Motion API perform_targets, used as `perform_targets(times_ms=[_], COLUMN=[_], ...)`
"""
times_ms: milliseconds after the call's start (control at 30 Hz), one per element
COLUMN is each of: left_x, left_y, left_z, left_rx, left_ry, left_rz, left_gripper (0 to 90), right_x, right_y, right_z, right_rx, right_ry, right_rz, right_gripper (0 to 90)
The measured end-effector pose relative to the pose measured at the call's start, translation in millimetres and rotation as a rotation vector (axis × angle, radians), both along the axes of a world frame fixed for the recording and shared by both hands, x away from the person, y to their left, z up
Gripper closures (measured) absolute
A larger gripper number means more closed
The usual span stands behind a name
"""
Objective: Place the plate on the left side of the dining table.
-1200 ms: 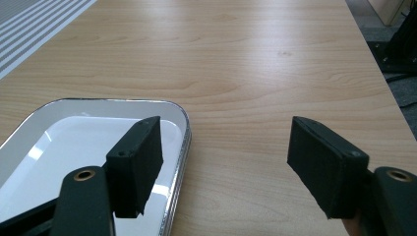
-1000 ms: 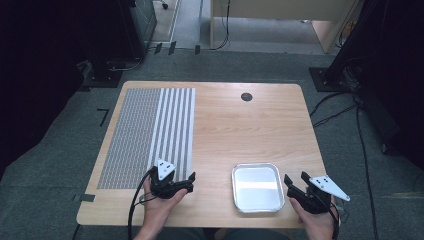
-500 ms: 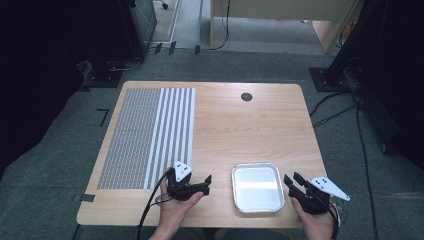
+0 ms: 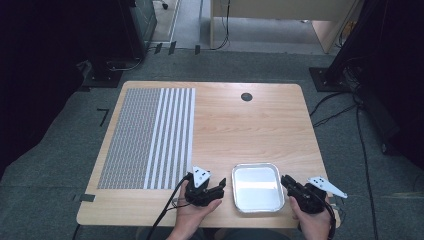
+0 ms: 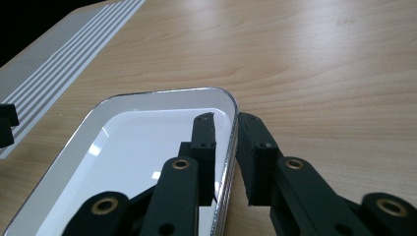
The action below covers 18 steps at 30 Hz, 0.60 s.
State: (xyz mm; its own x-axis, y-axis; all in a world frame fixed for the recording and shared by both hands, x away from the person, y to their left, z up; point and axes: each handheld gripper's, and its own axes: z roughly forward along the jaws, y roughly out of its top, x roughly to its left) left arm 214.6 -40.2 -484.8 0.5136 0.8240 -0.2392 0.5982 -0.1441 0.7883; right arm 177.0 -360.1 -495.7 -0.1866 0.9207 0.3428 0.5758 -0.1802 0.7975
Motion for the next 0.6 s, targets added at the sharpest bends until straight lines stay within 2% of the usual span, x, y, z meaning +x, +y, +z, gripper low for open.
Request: perform_targets(times_ms=[67, 133, 267, 433, 600], left_x=[-2.3, -5.5, -8.0, -10.4, -10.3], left_y=[-3.2, -6.0, -12.8, -21.6, -26.4], left_z=[0.6, 1.2, -0.3, -3.3, -7.3], left_rx=[-0.015, -0.022, -0.028, -0.024, -0.022], left_ry=[-0.007, -0.023, -0.011, 0.010, 0.034], left_rz=[-0.006, -0.014, -0.039, -0.079, -0.099], left_gripper=[48.9, 55.6, 65.1, 71.0, 71.5], right_x=[1.2, 2.3, 3.6, 4.4, 4.6], right_y=[0.0, -0.5, -1.9, -1.4, 0.6], right_z=[-1.9, -2.7, -5.3, -8.2, -9.4], right_rx=[0.000, 0.020, 0.028, 0.042, 0.056], right_ry=[0.001, 0.028, 0.055, 0.073, 0.084], right_rz=[0.002, -0.006, -0.025, -0.017, -0.008], right_gripper=[81.0, 83.8, 86.4, 86.6, 86.6])
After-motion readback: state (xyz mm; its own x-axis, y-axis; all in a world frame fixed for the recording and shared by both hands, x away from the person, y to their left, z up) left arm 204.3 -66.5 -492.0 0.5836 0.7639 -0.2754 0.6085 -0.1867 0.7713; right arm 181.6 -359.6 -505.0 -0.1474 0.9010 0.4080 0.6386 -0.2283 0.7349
